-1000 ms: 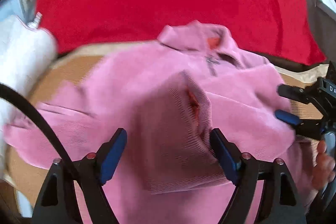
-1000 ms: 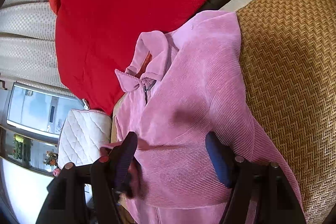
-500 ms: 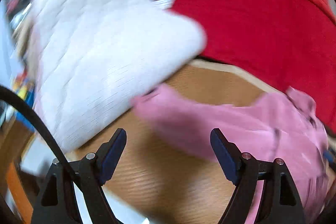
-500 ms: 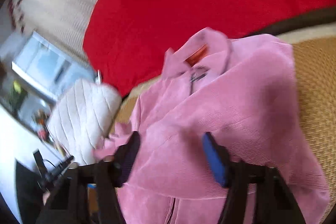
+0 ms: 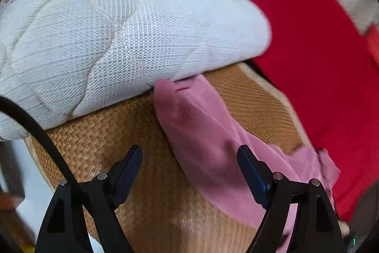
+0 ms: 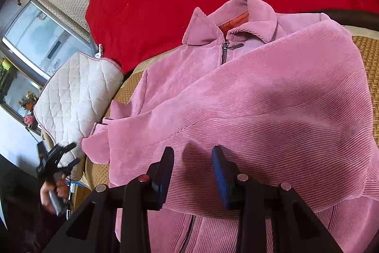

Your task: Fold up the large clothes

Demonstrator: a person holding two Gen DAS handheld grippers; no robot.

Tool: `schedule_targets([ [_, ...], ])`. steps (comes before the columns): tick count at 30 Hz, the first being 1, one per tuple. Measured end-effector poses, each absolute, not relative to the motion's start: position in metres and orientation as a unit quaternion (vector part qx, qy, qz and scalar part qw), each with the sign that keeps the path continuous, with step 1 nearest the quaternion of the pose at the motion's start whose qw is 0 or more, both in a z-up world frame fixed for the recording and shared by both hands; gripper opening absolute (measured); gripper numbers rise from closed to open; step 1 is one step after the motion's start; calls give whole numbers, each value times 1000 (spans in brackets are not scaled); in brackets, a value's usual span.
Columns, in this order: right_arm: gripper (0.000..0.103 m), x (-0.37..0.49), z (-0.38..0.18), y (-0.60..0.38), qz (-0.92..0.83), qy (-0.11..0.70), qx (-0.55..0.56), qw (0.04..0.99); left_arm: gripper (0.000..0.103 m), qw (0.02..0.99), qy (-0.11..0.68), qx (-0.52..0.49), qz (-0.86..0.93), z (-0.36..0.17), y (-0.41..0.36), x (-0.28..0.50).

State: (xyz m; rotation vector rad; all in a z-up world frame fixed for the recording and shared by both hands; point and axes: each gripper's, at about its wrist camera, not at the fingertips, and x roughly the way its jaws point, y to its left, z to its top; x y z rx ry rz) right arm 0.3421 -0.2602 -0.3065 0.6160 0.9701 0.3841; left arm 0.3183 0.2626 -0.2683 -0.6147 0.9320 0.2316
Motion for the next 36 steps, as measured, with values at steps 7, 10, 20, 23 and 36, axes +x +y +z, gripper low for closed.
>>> schedule_targets([
  [7,37,341,-301,-254,184,457,258,831,36,824,428,-342,144,-297,277,339],
  [10,36,342,-300,-257,188,458,261,829,4,838,423,-326,111,-292,267,346],
  [20,36,336,-278,-293,148,415,290,850,3,927,340,-147,-66,-157,108,346],
  [23,36,334,-271,-313,130,396,309,855,3,932,324,-94,-132,-119,37,335],
  [36,67,304,-261,-421,46,316,448,835,87,903,278,0,-327,-76,-157,281],
])
